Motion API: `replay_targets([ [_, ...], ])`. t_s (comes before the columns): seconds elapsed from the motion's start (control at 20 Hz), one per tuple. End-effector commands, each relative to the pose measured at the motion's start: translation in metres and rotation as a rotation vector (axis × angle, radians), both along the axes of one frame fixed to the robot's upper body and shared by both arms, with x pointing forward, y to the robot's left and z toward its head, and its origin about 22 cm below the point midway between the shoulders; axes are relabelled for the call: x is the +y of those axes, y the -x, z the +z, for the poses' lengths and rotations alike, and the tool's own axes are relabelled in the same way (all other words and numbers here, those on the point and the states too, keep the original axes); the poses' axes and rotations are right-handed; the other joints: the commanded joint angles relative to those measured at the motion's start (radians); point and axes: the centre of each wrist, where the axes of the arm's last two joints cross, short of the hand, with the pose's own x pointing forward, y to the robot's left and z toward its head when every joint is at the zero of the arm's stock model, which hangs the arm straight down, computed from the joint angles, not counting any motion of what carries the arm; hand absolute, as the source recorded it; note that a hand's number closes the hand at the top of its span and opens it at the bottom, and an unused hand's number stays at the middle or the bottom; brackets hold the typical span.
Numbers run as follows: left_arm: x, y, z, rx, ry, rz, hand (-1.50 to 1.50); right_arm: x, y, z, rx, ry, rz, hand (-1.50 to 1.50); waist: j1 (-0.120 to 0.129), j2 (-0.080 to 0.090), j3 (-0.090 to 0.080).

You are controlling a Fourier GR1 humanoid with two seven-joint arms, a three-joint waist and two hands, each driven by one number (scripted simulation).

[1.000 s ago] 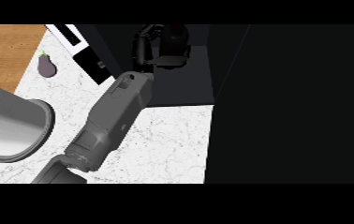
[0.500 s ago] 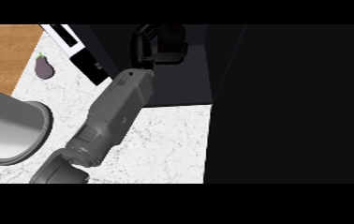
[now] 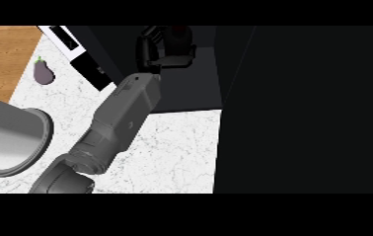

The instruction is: Pick up the wine, place it into the cabinet and close the cabinet

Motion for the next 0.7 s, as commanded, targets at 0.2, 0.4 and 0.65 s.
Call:
replay_targets([
  [0.2, 0.023, 0.006, -0.023, 0.065, -0.053, 0.066, -1.5, -0.002, 0.014, 0.007, -0.019, -0.018, 0.034, -1.5, -0.008, 0.011, -0.003],
  [0.4, 0.017, -0.001, -0.008, 0.063, -0.094, 0.074, -1.5, -0.002, 0.006, 0.006, -0.031, -0.035, 0.021, -1.5, -0.003, 0.01, -0.003],
  [0.65, 0.014, 0.007, -0.023, 0.086, -0.152, 0.086, -1.5, 0.002, 0.004, 0.013, -0.03, -0.046, 0.003, -1.5, 0.003, 0.008, -0.004],
])
